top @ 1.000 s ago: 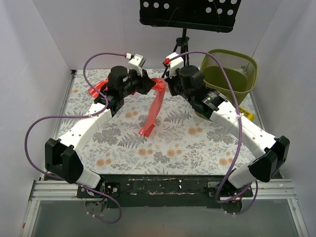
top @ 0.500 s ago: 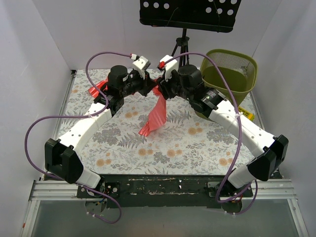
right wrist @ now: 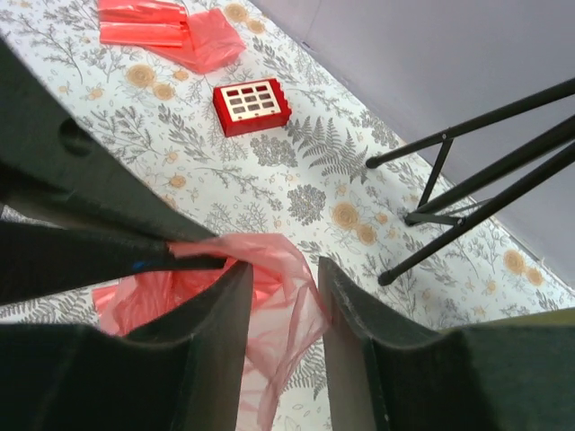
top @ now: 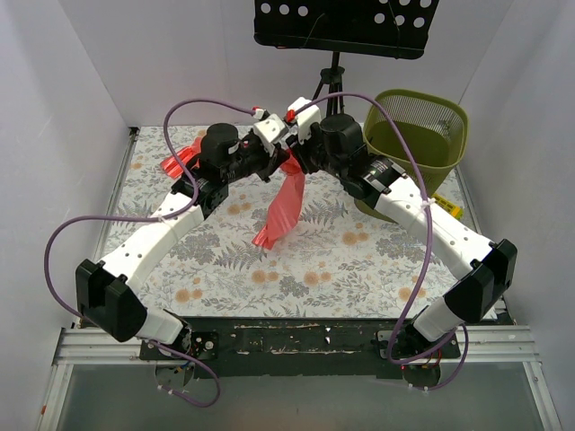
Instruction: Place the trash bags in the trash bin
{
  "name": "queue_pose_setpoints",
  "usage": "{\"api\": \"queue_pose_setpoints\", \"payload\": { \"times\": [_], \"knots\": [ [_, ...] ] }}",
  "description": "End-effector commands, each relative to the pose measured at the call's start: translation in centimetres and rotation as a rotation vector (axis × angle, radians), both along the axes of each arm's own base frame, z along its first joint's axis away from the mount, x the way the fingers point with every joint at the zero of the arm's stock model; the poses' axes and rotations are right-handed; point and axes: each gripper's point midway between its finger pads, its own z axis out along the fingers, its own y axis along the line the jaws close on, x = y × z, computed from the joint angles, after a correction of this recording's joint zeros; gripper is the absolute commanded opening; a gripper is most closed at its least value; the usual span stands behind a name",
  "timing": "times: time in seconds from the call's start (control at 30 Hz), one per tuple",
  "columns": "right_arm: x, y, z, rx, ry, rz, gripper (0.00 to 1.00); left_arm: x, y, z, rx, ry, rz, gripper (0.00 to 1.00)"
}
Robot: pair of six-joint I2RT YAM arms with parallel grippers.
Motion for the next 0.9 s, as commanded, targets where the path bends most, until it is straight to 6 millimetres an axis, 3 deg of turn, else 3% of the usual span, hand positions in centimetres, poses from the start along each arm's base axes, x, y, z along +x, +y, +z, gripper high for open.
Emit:
{"api": "queue_pose_setpoints", "payload": {
  "times": [0.0,0.13,0.17,0.23,0.27,0.3,0.33,0.37,0.43,0.63,0.73,0.87],
  "knots": [
    [-0.3,0.3,2.2,0.008,-0.072,0.044,0.32,-1.4,0.4,4.1,0.017,-0.160,-0.007,0.00],
    [-0.1,-0.1,1.7,0.001,-0.070,0.024,0.24,-1.3,0.7,4.8,-0.003,-0.179,0.020,0.00],
    [0.2,-0.3,1.6,-0.001,-0.069,0.013,0.20,-1.2,0.9,4.8,-0.006,-0.176,0.033,0.00],
    [0.6,-0.7,1.8,0.012,-0.064,-0.008,0.02,-0.9,1.2,4.3,-0.007,-0.159,0.062,0.00],
    [0.6,-0.7,2.2,0.024,-0.064,-0.008,0.01,-0.6,1.4,4.3,-0.021,-0.144,0.091,0.00],
    [0.5,-0.5,2.4,0.032,-0.064,0.003,0.01,-0.2,1.8,4.1,-0.039,-0.124,0.131,0.14],
    [0.5,-0.5,2.7,0.038,-0.063,0.009,0.01,0.3,2.2,4.2,-0.077,-0.099,0.181,0.36],
    [0.4,-0.4,2.7,0.048,-0.055,0.010,0.01,0.6,2.2,3.9,-0.099,-0.067,0.205,0.50],
    [0.1,-0.1,2.9,0.075,-0.038,0.019,0.01,0.7,1.5,3.4,-0.134,-0.003,0.197,0.57],
    [0.1,0.1,3.0,0.103,-0.020,0.009,0.01,2.3,-0.2,2.2,-0.218,0.116,0.217,0.59],
    [0.5,-0.7,4.0,0.118,-0.045,-0.044,0.01,3.7,0.8,0.3,-0.179,0.125,0.305,0.59],
    [2.0,-3.2,5.7,0.147,-0.098,-0.193,0.01,4.9,3.7,-1.4,-0.129,0.121,0.438,0.60]
  ]
}}
